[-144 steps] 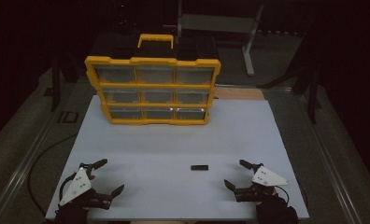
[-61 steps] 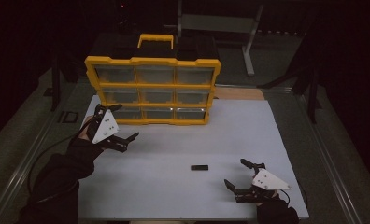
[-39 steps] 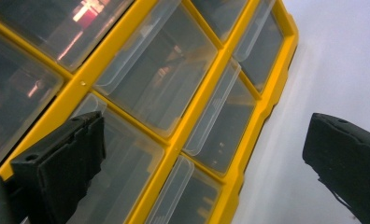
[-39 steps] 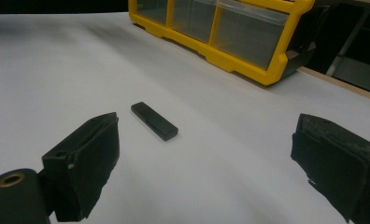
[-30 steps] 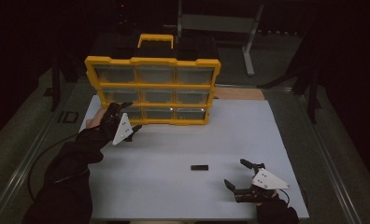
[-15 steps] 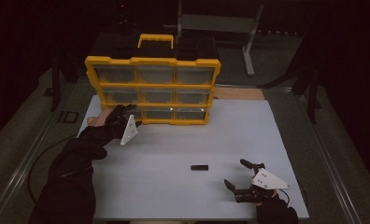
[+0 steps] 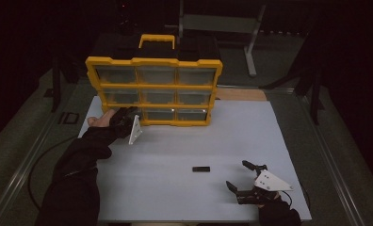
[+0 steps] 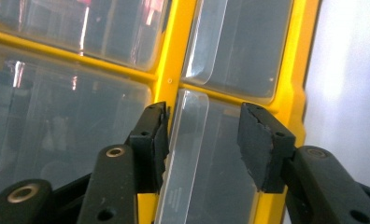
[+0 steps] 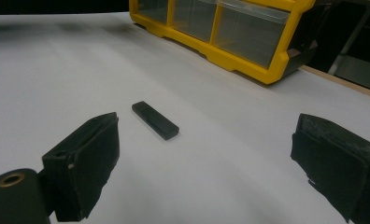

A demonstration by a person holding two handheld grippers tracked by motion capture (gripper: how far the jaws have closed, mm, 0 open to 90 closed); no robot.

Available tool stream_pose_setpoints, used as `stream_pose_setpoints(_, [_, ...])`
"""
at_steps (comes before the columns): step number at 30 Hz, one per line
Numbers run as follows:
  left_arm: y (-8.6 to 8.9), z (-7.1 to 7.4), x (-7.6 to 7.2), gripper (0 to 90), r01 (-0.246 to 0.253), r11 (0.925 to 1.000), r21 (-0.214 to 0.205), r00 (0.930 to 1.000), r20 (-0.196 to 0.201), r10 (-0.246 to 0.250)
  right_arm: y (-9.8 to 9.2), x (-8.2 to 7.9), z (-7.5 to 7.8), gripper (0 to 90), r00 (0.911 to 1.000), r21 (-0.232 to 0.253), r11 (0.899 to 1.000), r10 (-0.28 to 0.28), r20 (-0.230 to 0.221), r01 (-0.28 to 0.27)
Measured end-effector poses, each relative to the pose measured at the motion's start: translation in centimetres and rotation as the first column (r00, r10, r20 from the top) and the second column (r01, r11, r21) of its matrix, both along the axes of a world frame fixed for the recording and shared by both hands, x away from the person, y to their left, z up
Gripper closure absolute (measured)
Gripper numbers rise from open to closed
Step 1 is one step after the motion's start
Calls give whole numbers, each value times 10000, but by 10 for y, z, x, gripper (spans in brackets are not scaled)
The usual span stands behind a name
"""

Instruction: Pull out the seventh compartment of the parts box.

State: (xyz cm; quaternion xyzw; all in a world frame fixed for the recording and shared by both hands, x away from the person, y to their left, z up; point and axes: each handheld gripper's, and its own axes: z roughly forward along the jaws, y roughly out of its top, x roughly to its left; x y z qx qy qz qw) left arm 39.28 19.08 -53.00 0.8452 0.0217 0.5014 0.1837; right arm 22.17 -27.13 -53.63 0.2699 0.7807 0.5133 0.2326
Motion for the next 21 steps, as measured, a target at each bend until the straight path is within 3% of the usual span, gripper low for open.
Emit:
stream_pose_setpoints(7, [-4, -1, 1, 590, -204, 9988, 444, 9997, 175, 197, 0, 0, 0, 80, 10000, 8, 10000, 3, -3, -3])
stream_pose_setpoints(9, [-6, 0, 1, 608, -342, 9960, 831, 9992, 255, 321, 0, 0, 0, 80, 10000, -16, 10000, 14, -7, -14])
stream_pose_setpoints(13, [-9, 1, 1, 628, -456, 9931, 1083, 9987, 274, 428, 1, 0, 1, 80, 10000, -27, 10000, 31, 31, -31])
stream_pose_setpoints(14, [-12, 1, 1, 628, -526, 9899, 1314, 9983, 316, 489, 1, 0, 1, 80, 10000, -22, 10000, 31, 29, -31])
stream_pose_setpoints(21, [-17, 2, 3, 658, -618, 9840, 1670, 9980, 254, 584, 1, 0, 1, 79, 9999, -48, 10000, 81, 70, -80])
